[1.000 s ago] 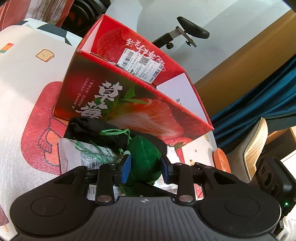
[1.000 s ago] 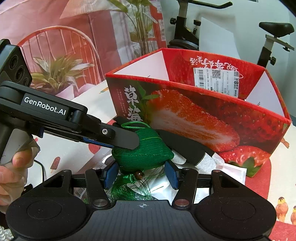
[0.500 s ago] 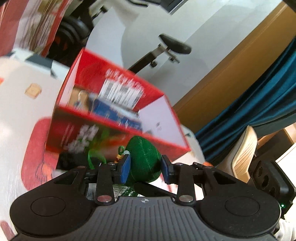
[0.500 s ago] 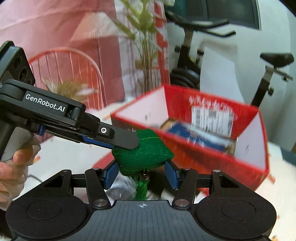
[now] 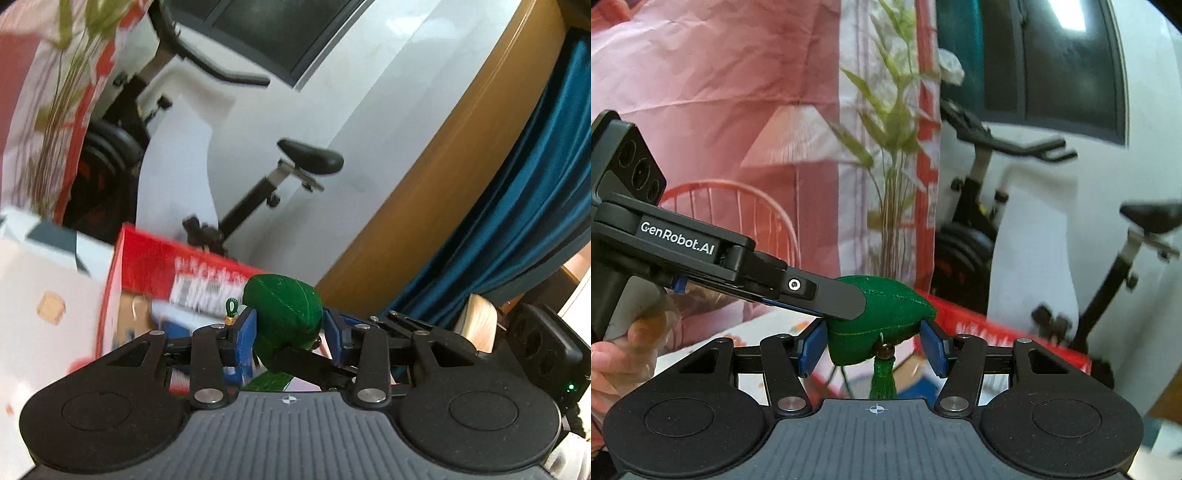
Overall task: Organize soft objects
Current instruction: 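Lift the green pouch with both grippers and carry it over the red box, then lower the green pouch into the red box and open both grippers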
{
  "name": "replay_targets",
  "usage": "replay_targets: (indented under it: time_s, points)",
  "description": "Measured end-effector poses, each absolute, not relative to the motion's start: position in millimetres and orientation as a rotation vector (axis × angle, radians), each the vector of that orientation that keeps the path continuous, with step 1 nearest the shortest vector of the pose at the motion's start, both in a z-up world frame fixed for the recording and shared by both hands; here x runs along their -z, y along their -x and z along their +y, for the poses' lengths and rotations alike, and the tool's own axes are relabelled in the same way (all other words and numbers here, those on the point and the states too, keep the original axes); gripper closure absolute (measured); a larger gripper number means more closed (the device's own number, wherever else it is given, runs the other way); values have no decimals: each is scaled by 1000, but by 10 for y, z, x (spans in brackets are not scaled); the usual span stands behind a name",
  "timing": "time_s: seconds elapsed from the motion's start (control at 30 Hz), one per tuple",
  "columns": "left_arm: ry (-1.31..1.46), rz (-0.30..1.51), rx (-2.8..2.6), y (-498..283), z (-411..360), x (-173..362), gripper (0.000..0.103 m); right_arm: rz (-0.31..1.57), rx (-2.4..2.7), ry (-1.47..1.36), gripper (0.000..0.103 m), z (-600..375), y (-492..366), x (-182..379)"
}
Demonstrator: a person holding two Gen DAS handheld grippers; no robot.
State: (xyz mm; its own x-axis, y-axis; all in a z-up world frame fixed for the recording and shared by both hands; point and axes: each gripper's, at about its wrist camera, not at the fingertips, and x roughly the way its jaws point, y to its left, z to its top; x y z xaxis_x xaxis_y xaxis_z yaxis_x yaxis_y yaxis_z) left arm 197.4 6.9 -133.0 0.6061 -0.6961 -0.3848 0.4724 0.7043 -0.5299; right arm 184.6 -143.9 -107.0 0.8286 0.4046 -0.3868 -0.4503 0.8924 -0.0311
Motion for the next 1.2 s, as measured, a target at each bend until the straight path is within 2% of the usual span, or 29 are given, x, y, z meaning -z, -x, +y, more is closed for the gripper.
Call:
replay_targets:
  time_s: [0.23,0.43,1.2]
  points:
    - [341,508,674,-2179,3,942,62,330,-445,193,51,-1437,-2240,787]
    - [324,525,689,-2533,-63,912,62,366,-442,212,51,-1486,-2650,841]
    - [341,814,592,-3515,96,1824,62,621,-540,292,51,-1209,-3570,1837]
